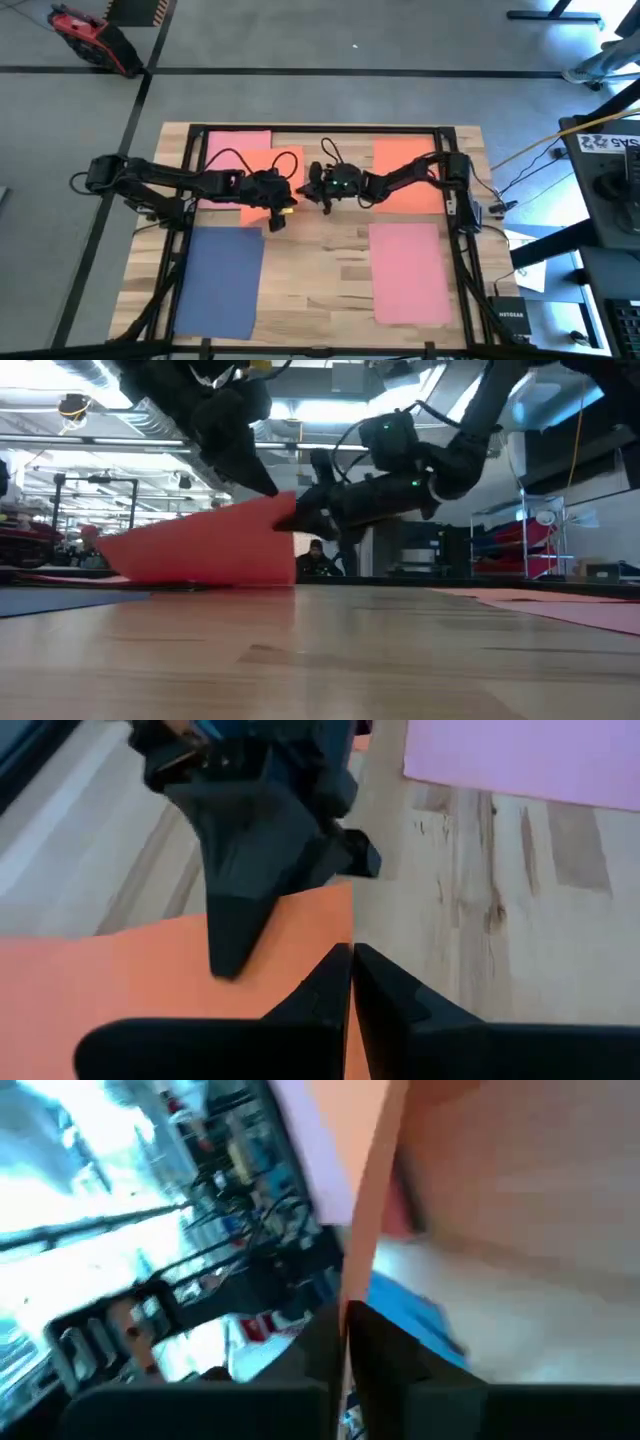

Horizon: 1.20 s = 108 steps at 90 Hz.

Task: Organize paper
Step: Stack the orange colored paper on top of the orange colored paper

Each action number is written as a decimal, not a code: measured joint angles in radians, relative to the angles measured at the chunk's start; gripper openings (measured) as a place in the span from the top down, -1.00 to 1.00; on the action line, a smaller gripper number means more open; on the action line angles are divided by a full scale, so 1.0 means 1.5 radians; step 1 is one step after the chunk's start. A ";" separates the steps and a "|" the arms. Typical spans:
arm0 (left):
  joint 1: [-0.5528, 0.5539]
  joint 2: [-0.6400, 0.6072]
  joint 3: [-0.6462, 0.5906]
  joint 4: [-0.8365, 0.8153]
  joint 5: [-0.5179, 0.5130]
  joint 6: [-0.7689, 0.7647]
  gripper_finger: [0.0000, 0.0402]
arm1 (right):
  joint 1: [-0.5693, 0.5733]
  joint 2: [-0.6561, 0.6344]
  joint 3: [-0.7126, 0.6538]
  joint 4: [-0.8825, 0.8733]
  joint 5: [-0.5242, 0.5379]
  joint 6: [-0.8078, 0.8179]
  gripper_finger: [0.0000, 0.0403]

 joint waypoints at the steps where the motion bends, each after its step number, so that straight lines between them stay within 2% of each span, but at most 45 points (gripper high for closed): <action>1: 0.000 0.000 0.000 0.001 -0.001 -0.001 1.00 | 0.000 0.002 0.004 0.000 -0.004 -0.002 0.96; 23: 0.002 -0.008 0.000 0.011 -0.005 -0.078 1.00 | -0.014 0.011 0.028 -0.007 -0.050 -0.085 1.00; 50: 0.037 -0.089 0.000 0.052 -0.009 -0.195 1.00 | -0.050 -0.011 0.027 -0.072 -0.087 -0.167 1.00; 62: 0.059 -0.116 -0.002 0.085 -0.009 -0.245 1.00 | -0.071 -0.052 0.027 -0.173 -0.098 -0.247 1.00; 77: 0.070 -0.134 -0.039 0.224 -0.008 -0.317 1.00 | -0.098 -0.128 0.027 -0.335 -0.098 -0.355 1.00; 93: 0.070 -0.135 -0.090 0.345 -0.007 -0.370 1.00 | -0.132 -0.224 0.027 -0.516 -0.041 -0.437 1.00; 108: 0.070 -0.135 -0.126 0.384 -0.008 -0.407 1.00 | -0.167 -0.319 0.017 -0.666 0.018 -0.475 1.00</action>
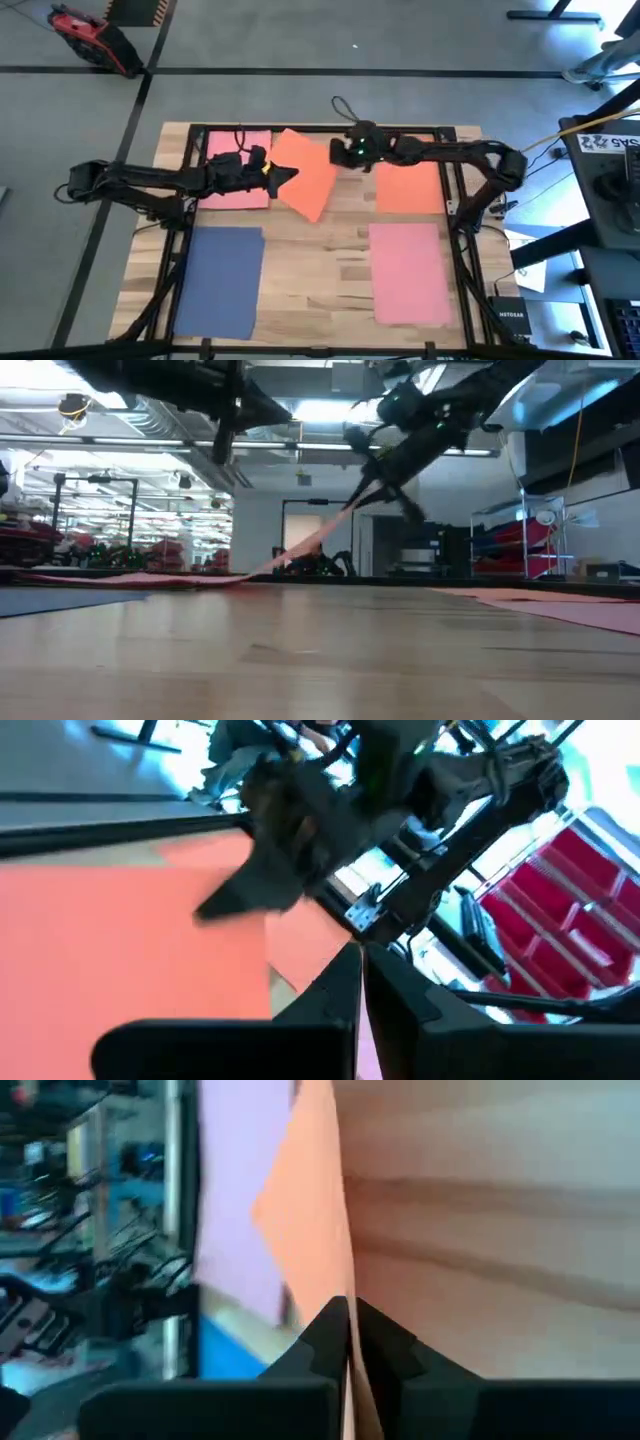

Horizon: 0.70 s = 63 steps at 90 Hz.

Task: Organize paper
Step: Stack the orange colored paper on top of the orange colored paper

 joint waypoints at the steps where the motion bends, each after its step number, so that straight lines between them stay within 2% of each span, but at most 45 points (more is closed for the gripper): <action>1: 0.000 0.000 -0.002 0.002 0.000 -0.002 1.00 | -0.002 -0.007 -0.003 -0.009 0.005 -0.001 1.00; 24: 0.000 0.000 -0.013 0.024 -0.015 -0.002 1.00 | -0.019 -0.176 -0.117 -0.166 0.118 0.026 1.00; 46: 0.000 0.000 -0.013 0.023 -0.020 -0.010 1.00 | -0.017 -0.354 -0.257 -0.253 0.229 0.160 1.00; 63: 0.004 0.000 -0.013 0.020 -0.019 -0.014 1.00 | -0.017 -0.489 -0.305 -0.392 0.331 0.271 1.00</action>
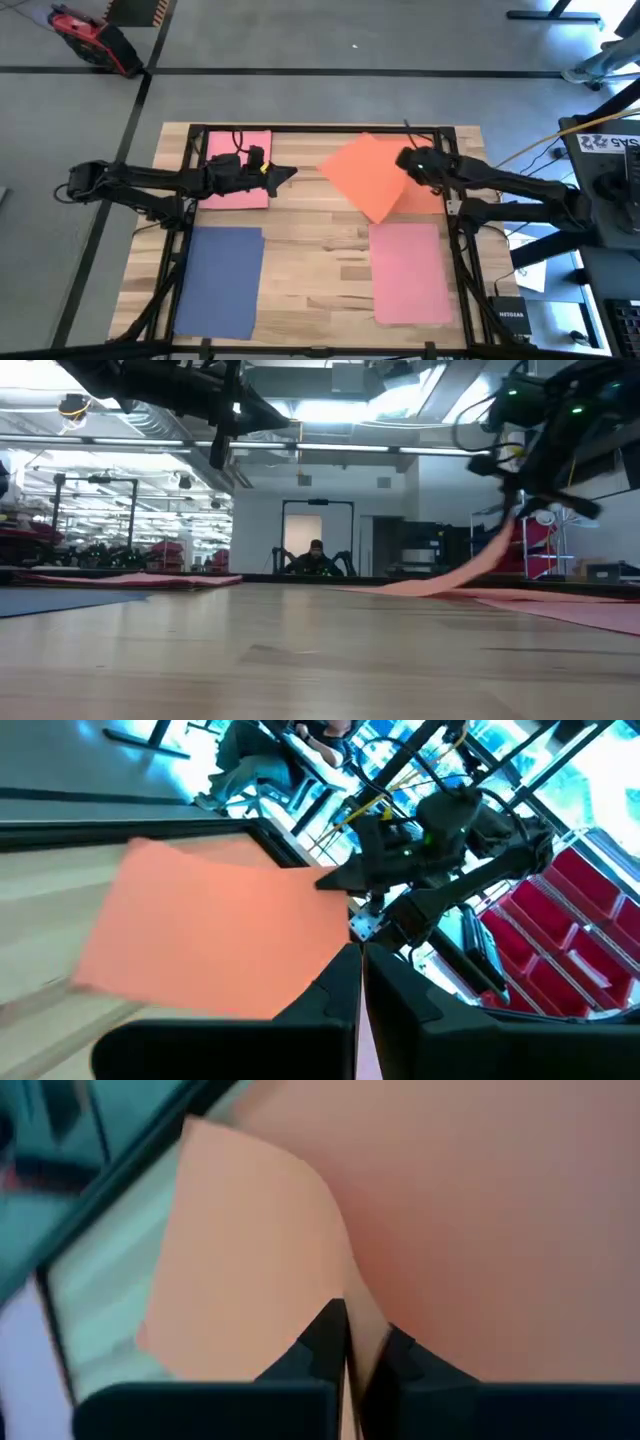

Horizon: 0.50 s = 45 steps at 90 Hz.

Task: Organize paper
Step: Stack the orange colored paper on top of the orange colored paper

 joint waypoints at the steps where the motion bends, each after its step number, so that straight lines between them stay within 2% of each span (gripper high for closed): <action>1: 0.000 0.000 0.000 0.000 0.000 0.000 1.00 | 0.000 -0.008 -0.001 -0.008 0.005 0.007 1.00; 21: 0.009 0.000 0.000 -0.001 0.005 -0.004 1.00 | 0.000 -0.116 -0.007 -0.186 0.079 0.116 1.00; 45: 0.029 0.000 0.000 0.000 0.006 -0.012 1.00 | -0.001 -0.125 -0.004 -0.189 0.108 0.156 1.00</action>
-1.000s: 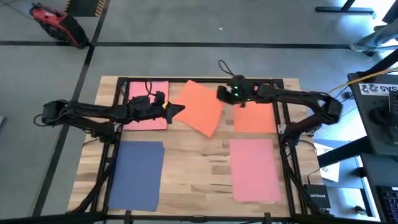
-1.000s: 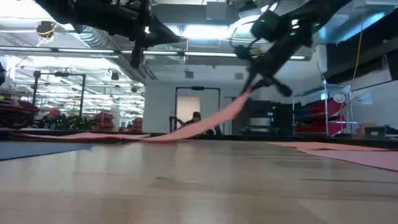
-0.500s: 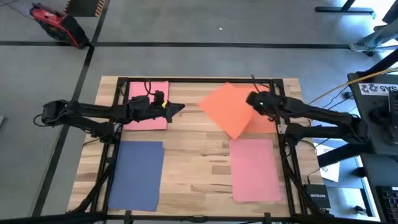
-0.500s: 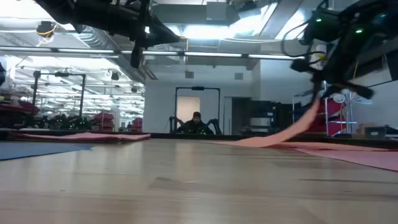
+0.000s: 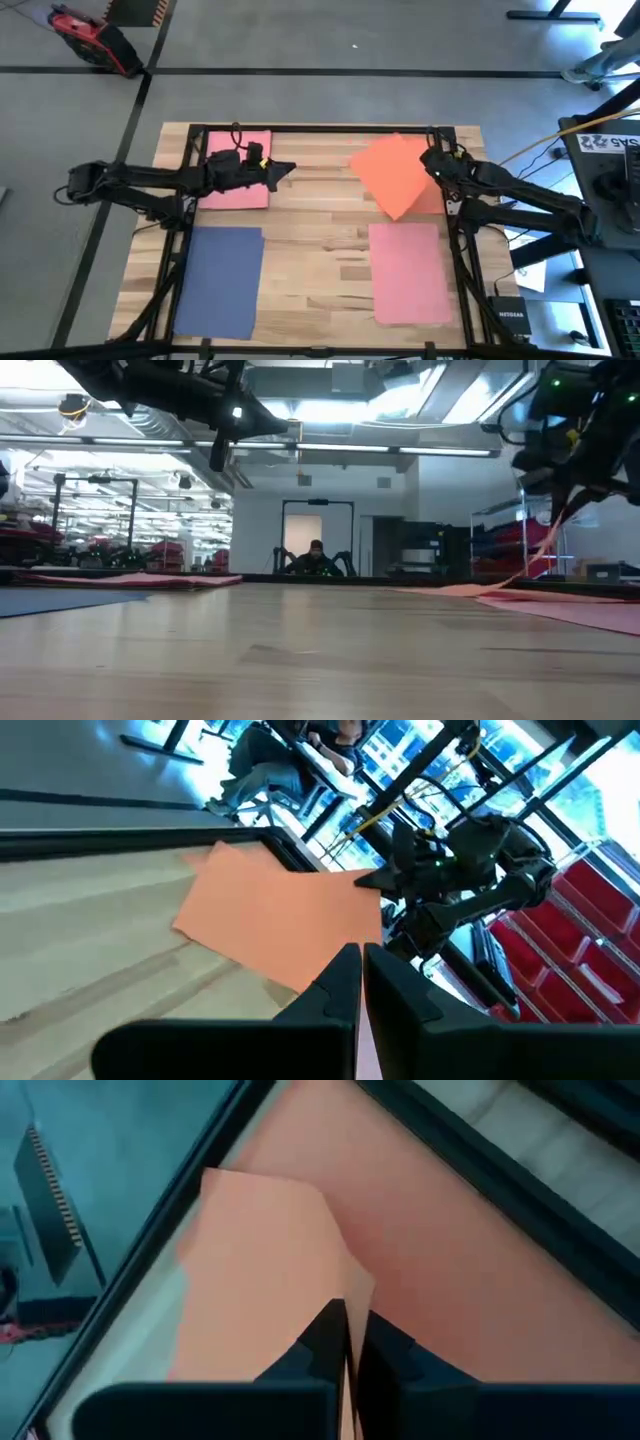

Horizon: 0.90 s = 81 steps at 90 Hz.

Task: Organize paper
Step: Stack the orange colored paper on top of the orange colored paper

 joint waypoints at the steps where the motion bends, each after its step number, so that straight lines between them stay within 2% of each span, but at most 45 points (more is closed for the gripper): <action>1: 0.000 0.000 0.000 0.000 0.000 -0.001 1.00 | 0.000 0.001 0.001 -0.001 0.000 0.000 1.00; 12: 0.002 0.000 0.000 0.000 0.000 -0.005 1.00 | 0.000 0.006 0.015 -0.020 -0.027 -0.012 1.00; 38: 0.002 0.000 0.000 0.000 0.019 0.009 1.00 | 0.000 0.007 0.051 -0.068 -0.168 -0.170 1.00; 56: 0.002 0.000 0.000 0.000 0.031 0.011 1.00 | 0.000 0.013 0.066 -0.082 -0.226 -0.238 1.00; 81: 0.001 0.000 0.000 -0.002 0.048 0.012 1.00 | 0.000 0.104 0.067 -0.079 -0.335 -0.348 1.00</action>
